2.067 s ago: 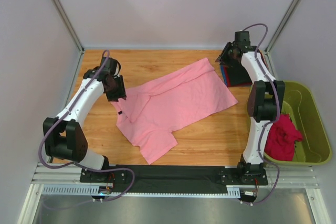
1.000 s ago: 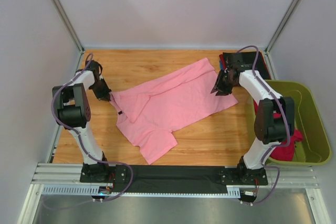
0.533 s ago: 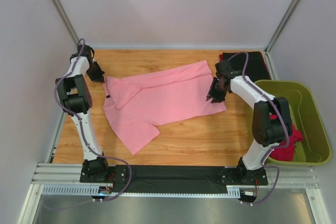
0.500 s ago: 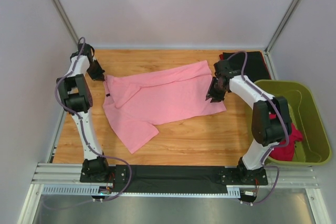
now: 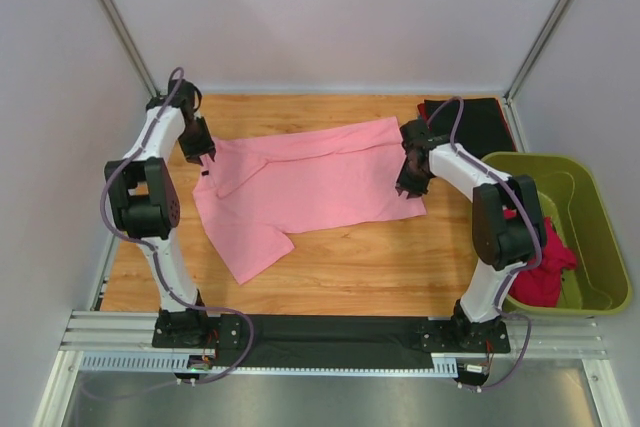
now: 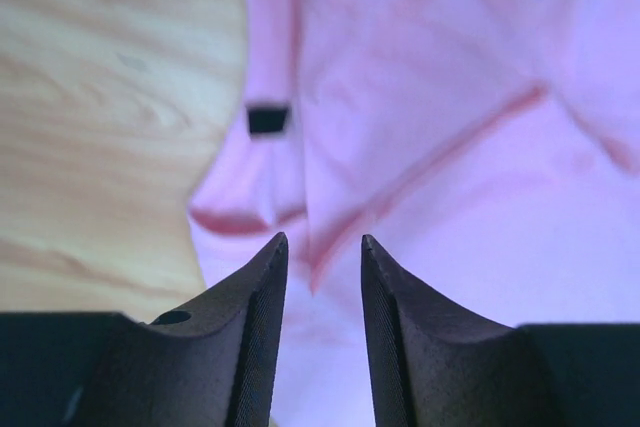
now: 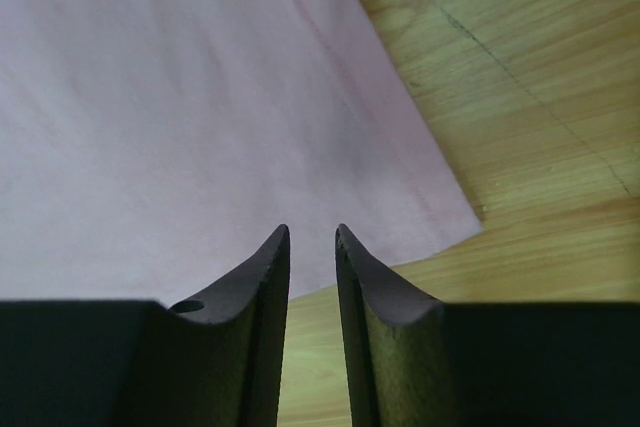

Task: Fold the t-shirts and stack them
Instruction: Fold the tshirt

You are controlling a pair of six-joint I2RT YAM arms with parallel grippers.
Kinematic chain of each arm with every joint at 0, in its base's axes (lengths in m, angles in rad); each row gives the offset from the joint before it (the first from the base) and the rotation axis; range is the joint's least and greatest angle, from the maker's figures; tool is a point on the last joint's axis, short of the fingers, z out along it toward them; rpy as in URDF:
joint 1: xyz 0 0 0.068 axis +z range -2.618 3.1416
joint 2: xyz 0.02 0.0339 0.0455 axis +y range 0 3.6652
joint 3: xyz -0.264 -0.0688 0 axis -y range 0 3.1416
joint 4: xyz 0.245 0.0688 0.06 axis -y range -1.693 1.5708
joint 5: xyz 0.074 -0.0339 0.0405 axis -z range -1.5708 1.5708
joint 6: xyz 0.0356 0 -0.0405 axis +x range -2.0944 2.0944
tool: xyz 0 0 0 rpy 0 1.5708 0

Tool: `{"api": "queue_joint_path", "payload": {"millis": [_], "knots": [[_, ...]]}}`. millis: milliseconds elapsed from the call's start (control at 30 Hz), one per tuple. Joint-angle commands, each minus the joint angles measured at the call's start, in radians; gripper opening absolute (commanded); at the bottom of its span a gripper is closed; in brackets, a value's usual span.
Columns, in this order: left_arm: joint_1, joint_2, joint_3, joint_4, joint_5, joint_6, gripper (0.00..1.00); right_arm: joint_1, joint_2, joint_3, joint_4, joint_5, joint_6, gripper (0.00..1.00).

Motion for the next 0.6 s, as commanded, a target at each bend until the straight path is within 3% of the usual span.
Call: {"api": "queue_joint_path", "payload": {"millis": [0, 167, 367, 567], "knots": [[-0.078, -0.165, -0.122, -0.058, -0.114, -0.024, 0.42, -0.008, -0.006, -0.041, -0.010, 0.085, 0.004, 0.26], [-0.083, -0.328, -0.359, -0.021, -0.088, -0.110, 0.41, -0.031, 0.009, -0.080, 0.035, 0.080, 0.007, 0.24], [-0.109, -0.437, -0.657, 0.120, 0.161, -0.230, 0.37, -0.059, 0.037, -0.113, 0.073, 0.088, 0.004, 0.24], [-0.112, -0.376, -0.727, 0.043, 0.078, -0.294, 0.37, -0.059, 0.026, -0.182, 0.090, 0.092, 0.018, 0.23]]}}
